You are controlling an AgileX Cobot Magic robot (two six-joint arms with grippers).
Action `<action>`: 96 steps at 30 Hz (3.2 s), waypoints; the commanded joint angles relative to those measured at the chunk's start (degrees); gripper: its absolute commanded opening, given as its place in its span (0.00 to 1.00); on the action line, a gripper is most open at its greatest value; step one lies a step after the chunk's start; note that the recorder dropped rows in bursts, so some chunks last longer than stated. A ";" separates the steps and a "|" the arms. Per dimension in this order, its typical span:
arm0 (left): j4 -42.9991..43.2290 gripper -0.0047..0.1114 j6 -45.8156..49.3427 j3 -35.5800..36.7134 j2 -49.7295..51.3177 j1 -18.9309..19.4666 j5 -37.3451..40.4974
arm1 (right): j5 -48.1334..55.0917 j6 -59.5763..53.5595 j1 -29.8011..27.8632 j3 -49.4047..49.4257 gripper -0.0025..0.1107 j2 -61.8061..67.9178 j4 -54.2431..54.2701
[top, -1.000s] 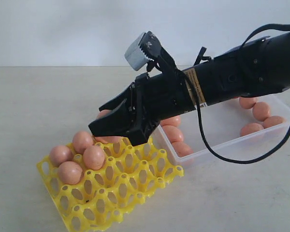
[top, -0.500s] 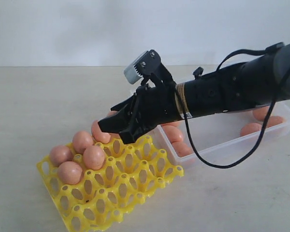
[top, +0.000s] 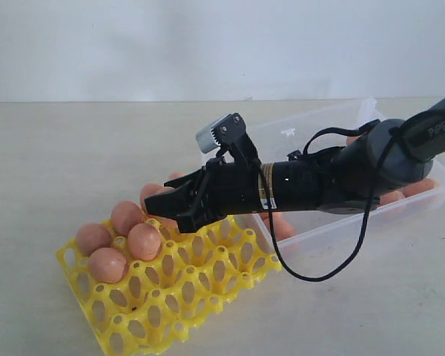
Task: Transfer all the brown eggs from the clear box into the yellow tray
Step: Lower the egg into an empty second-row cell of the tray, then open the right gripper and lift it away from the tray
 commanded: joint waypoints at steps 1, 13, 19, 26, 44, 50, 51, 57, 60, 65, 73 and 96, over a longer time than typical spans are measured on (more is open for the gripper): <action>-0.11 0.08 -0.18 0.20 -0.18 -0.44 -0.02 | 0.04 -0.72 -0.20 -0.28 0.02 -0.16 2.18; -0.11 0.08 -0.18 0.20 -0.18 -0.44 -0.02 | 4.29 -2.02 -0.20 -1.51 0.02 0.80 4.39; -0.11 0.08 -0.18 0.20 -0.18 -0.44 -0.02 | 2.46 -1.75 -0.09 -2.59 0.02 1.83 4.65; -0.11 0.08 -0.18 0.20 -0.18 -0.44 -0.02 | 4.65 -0.20 1.46 -2.59 0.02 1.83 4.01; -0.11 0.08 -0.18 0.20 -0.18 -0.44 -0.02 | 9.57 7.67 1.81 -2.59 0.02 1.83 -1.17; -0.11 0.08 -0.18 0.20 -0.18 -0.44 -0.02 | 11.76 9.56 1.81 -2.59 0.02 1.83 -3.60; -0.11 0.08 -0.18 0.20 -0.18 -0.44 -0.02 | 12.52 10.50 1.81 -2.59 0.04 1.83 -3.60; -0.11 0.08 -0.18 0.20 -0.18 -0.44 -0.02 | 12.52 10.76 1.81 -2.59 0.36 1.83 -3.60; -0.11 0.08 -0.18 0.20 -0.18 -0.44 -0.02 | 12.31 10.74 1.81 -2.59 0.40 1.83 -3.60; -0.11 0.08 -0.18 0.20 -0.18 -0.44 -0.02 | 10.25 10.74 1.81 -2.59 0.40 1.73 -2.98; -0.11 0.08 -0.18 0.20 -0.18 -0.44 -0.02 | 10.02 10.74 1.81 -2.59 0.50 1.73 -2.94; -0.11 0.08 -0.18 0.20 -0.18 -0.44 -0.02 | 7.43 0.40 1.81 -2.59 0.81 -9.13 9.87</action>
